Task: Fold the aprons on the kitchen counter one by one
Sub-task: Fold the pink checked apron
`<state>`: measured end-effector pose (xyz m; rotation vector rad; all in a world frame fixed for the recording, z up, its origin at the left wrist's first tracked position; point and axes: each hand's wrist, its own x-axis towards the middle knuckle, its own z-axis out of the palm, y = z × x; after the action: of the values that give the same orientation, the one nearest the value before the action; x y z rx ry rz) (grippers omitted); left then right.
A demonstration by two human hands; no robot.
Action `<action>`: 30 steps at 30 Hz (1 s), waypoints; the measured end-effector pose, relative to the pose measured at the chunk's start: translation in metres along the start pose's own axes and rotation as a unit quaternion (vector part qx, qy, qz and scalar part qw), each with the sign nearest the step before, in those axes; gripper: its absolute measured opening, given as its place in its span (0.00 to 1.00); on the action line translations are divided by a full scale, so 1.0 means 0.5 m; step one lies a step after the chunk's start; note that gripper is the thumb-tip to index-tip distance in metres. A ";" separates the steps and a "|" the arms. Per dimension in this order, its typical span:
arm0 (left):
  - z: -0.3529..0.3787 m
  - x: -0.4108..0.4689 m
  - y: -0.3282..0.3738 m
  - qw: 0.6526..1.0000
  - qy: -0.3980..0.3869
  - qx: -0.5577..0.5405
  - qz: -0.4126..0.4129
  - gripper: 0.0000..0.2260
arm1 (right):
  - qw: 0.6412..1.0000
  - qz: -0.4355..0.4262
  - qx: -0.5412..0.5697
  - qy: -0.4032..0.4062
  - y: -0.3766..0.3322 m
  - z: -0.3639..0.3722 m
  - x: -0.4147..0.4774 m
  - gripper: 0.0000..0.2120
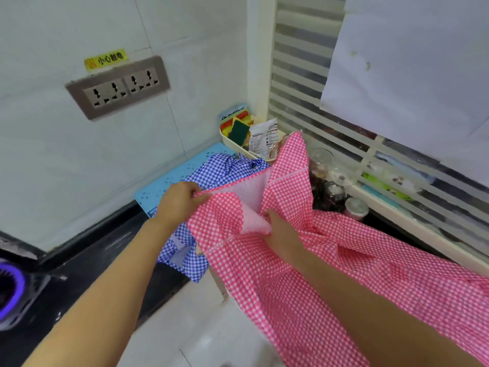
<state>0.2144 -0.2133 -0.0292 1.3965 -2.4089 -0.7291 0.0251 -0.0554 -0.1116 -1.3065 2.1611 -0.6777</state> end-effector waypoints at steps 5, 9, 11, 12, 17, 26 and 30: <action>-0.019 -0.012 -0.072 0.996 -0.073 0.025 -0.051 0.27 | 0.997 0.000 -0.068 -0.032 -0.046 0.008 0.058 0.28; 0.035 -0.025 -0.091 0.990 -0.134 0.039 -0.031 0.35 | 0.978 0.084 -0.105 -0.161 -0.078 -0.002 0.088 0.19; 0.066 -0.028 -0.089 0.992 -0.113 0.052 -0.014 0.37 | 0.958 0.106 -0.130 -0.231 -0.082 -0.015 0.094 0.17; 0.082 -0.031 -0.083 0.995 -0.091 0.046 -0.003 0.38 | 0.954 0.106 -0.148 -0.238 -0.078 -0.021 0.099 0.16; 0.166 -0.047 -0.025 0.999 -0.008 0.034 0.032 0.43 | 0.982 -0.007 -0.157 -0.106 -0.077 -0.044 0.146 0.13; 0.249 -0.032 0.021 0.931 0.154 0.128 0.304 0.35 | 0.984 -0.039 -0.169 -0.047 -0.046 -0.090 0.207 0.13; 0.268 -0.019 0.005 0.949 0.078 0.192 0.236 0.32 | 0.939 -0.207 -0.271 -0.037 -0.001 -0.115 0.195 0.13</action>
<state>0.1560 -0.1650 -0.1403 0.8766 -2.6883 -0.0291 -0.0513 -0.1347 -0.0856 -2.0744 2.1020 -0.1642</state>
